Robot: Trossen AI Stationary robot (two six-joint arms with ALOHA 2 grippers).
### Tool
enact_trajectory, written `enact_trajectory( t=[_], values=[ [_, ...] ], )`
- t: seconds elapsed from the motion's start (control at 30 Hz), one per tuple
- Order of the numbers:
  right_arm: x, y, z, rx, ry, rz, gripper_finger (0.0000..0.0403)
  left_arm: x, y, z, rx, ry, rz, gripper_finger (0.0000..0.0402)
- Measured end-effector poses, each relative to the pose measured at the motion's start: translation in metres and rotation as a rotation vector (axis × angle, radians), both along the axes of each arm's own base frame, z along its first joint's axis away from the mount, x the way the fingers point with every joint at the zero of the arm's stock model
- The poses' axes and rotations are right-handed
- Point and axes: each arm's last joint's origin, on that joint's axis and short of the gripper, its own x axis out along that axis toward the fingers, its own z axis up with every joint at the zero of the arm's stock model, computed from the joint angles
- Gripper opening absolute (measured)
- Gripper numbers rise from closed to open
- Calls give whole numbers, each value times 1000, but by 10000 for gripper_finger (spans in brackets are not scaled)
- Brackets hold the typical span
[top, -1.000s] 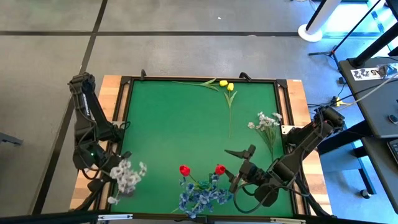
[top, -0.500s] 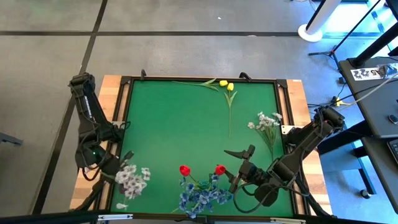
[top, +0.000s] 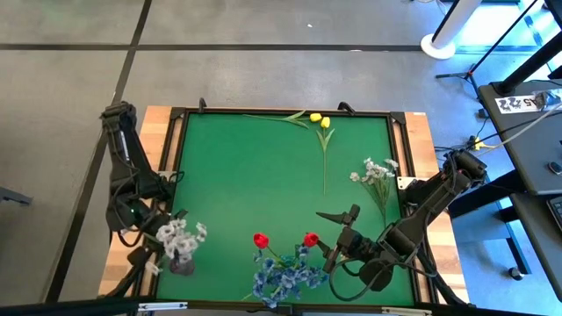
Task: Sort flowers into vase by color
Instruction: Put the left white flower into the purple vase
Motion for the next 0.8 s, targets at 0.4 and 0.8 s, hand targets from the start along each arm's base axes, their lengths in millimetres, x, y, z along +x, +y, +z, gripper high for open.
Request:
enact_trajectory(
  t=[0.4,0.8],
  values=[
    [3,-4,-1,-11,13,-13,280,-6,9,4,-91,79,-60,94],
    [4,-5,-2,-3,20,-3,280,-3,5,0,-27,45,-32,28]
  ],
)
